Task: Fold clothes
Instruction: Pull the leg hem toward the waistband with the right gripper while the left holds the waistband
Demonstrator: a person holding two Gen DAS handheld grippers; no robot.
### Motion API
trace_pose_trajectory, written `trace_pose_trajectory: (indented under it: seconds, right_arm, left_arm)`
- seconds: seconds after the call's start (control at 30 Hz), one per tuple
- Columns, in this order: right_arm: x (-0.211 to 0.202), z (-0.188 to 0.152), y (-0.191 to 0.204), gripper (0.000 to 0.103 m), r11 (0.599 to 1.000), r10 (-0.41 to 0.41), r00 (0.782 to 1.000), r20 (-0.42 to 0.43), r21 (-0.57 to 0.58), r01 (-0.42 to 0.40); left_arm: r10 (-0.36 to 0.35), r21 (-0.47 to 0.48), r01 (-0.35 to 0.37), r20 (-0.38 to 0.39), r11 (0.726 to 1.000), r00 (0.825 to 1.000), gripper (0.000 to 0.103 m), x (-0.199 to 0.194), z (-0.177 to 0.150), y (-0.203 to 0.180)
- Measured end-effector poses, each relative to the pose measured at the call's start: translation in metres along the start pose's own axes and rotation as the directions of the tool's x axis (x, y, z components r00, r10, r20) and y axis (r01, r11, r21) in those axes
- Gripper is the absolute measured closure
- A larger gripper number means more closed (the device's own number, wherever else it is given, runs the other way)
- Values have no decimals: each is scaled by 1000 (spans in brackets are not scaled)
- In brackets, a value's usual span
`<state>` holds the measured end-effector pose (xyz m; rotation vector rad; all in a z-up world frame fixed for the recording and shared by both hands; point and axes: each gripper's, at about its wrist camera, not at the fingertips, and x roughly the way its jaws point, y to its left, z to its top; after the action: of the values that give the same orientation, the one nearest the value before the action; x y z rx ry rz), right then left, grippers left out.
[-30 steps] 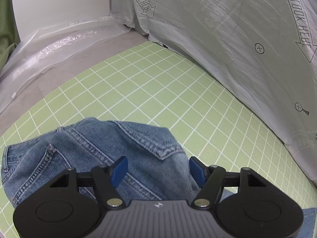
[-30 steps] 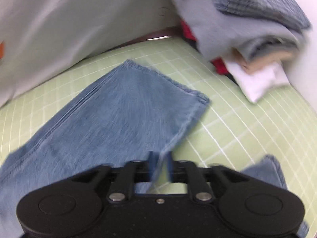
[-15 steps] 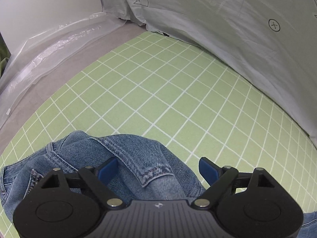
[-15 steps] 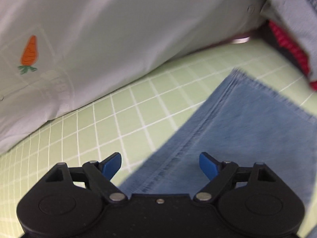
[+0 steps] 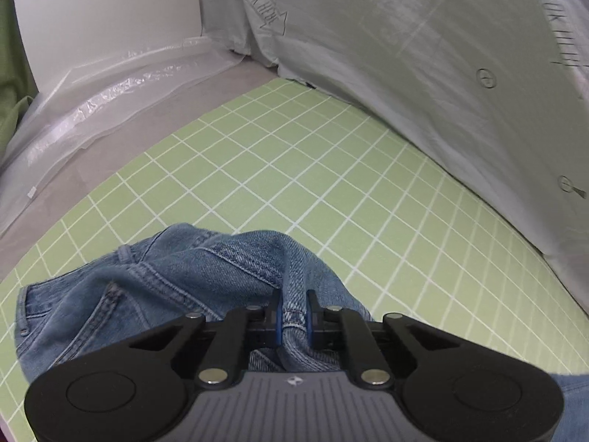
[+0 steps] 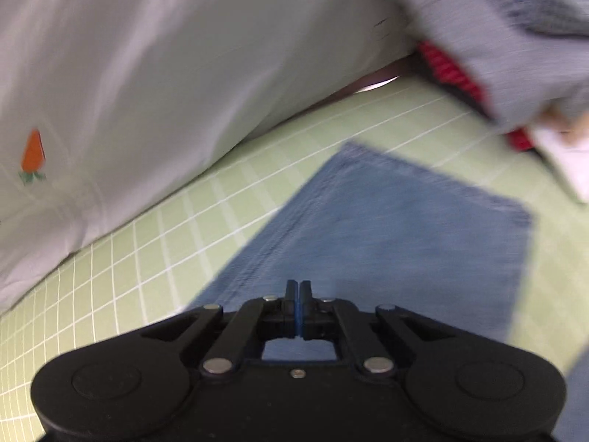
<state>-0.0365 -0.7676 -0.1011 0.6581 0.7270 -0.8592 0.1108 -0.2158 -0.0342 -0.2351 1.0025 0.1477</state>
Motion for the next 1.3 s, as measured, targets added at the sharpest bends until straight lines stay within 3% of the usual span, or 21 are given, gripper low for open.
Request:
trace_pose_trajectory:
  seconds: [0.07,0.1,0.13,0.17,0.2,0.27,0.37,0.47,0.63,0.83,1.0,1.07,1.1,1.13,1.2,1.3]
  right_arm:
    - [-10,-4,-10,102,1000,12,1000,6,-2,-12]
    - [-12,-9,-9,95,1000,25,1000,0,-18,-25]
    - [-14,-14,-9,67,999,38,999,-6,-34,-38]
    - [-16,-19,-8,45,997,51,999,-12,-50,-52]
    - [-18,-24,-7,4,996,64,998,-18,-66,-65]
    - [-23,-34,-6,0,991,90,995,-31,-97,-92]
    - [-15,-43,16,0,968,140,988,-64,-201,-150]
    - [-1,-43,35,0,961,138,986,-89,-229,-155]
    - [34,-28,66,0,973,86,990,-112,-203,-107]
    - [75,-11,104,0,984,24,990,-142,-174,-49]
    - [83,-16,115,1,973,-89,991,-104,-220,64]
    - [78,-17,113,5,970,-91,993,-76,-233,72]
    - [75,-17,111,16,969,-89,994,-61,-238,72]
    - [72,-17,109,43,967,-86,995,-47,-243,73]
    - [59,-20,98,85,968,-79,997,-22,-242,72]
    - [19,-33,61,100,976,-65,998,0,-209,64]
  left_arm:
    - [-12,17,12,4,1000,1000,91,-15,-15,8]
    - [-15,23,15,0,1000,1000,91,-21,-23,13]
    - [-16,24,16,-8,1000,1000,91,-26,-31,16]
    - [-17,20,17,-17,1000,1000,91,-30,-40,19]
    - [-19,10,20,-27,1000,999,91,-34,-48,21]
    - [-27,-3,26,-40,1000,999,91,-40,-61,27]
    - [-26,-23,25,-51,999,998,91,-42,-74,34]
    - [-19,-46,16,-57,999,998,91,-39,-77,35]
    - [10,-64,-15,-77,998,997,91,-25,-75,32]
    - [66,-16,-68,-111,998,992,90,-3,-67,22]
    - [83,19,-81,-125,997,989,90,3,-64,18]
    - [75,14,-74,-129,997,989,90,2,-63,19]
    - [67,3,-67,-130,998,989,90,2,-63,21]
    - [58,-8,-60,-132,998,990,90,1,-63,23]
    - [41,-33,-46,-134,998,990,89,-1,-62,27]
    - [19,-47,-25,-128,999,992,89,-9,-61,30]
